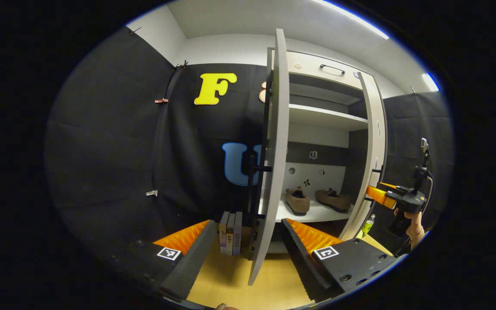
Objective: Grab one shoe with the right hand and put it into the shoe cabinet, grab the other shoe with the left hand and put it into the shoe cabinet; then close the right door with the right hand and the left door with the left hand.
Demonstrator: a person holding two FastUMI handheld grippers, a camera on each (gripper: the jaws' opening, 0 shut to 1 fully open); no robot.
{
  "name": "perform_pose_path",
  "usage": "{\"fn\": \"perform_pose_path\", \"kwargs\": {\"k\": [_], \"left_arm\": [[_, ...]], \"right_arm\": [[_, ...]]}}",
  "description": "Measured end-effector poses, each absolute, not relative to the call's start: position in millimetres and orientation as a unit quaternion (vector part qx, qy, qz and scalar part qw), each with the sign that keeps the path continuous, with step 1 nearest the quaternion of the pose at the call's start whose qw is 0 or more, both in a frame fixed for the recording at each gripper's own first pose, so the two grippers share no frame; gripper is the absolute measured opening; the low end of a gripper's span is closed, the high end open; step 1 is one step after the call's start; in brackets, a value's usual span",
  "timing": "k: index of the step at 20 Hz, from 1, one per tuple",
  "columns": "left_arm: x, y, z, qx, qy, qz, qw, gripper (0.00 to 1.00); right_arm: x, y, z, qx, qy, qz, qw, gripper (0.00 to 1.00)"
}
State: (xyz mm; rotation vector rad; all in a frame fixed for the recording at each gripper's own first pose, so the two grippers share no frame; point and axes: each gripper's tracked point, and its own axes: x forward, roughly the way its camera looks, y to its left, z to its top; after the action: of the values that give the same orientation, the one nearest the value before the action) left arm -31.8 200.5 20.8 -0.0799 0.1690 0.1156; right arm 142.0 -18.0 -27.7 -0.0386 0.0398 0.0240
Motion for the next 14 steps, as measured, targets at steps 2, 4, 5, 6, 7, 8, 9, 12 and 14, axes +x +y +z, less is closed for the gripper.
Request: {"fn": "perform_pose_path", "kwargs": {"k": [2, 4, 5, 6, 7, 8, 9, 12, 14], "left_arm": [[-20, 210, 16, -0.034, 0.086, 0.059, 0.994, 0.95], [-13, 211, 19, -0.03, 0.083, 0.053, 0.995, 0.95], [-8, 212, 21, -0.03, 0.082, 0.05, 0.995, 0.95], [-1, 214, 20, -0.029, 0.08, 0.047, 0.995, 0.95], [4, 215, 21, -0.027, 0.079, 0.044, 0.996, 0.95], [12, 219, 19, -0.022, 0.078, 0.044, 0.996, 0.95], [16, 220, 20, -0.019, 0.076, 0.042, 0.996, 0.95], [15, 216, 23, -0.019, 0.069, 0.029, 0.997, 0.97], [11, 214, 22, -0.017, 0.066, 0.023, 0.997, 0.94]], "right_arm": [[151, -14, -29, -0.028, 0.018, 0.01, 0.999, 0.96], [156, -12, -29, -0.033, 0.018, 0.008, 0.999, 0.96], [156, -11, -30, -0.036, 0.02, 0.007, 0.999, 0.96], [154, -9, -29, -0.034, 0.022, 0.008, 0.999, 0.96], [150, -4, -28, -0.03, 0.022, 0.013, 0.999, 0.96], [143, 1, -25, -0.031, 0.019, 0.019, 0.999, 0.96], [137, 2, -22, -0.038, 0.017, 0.019, 0.999, 0.96], [114, 10, -19, -0.067, 0.02, 0.025, 0.997, 0.98], [102, 14, -19, -0.077, 0.024, 0.025, 0.996, 0.98]]}}
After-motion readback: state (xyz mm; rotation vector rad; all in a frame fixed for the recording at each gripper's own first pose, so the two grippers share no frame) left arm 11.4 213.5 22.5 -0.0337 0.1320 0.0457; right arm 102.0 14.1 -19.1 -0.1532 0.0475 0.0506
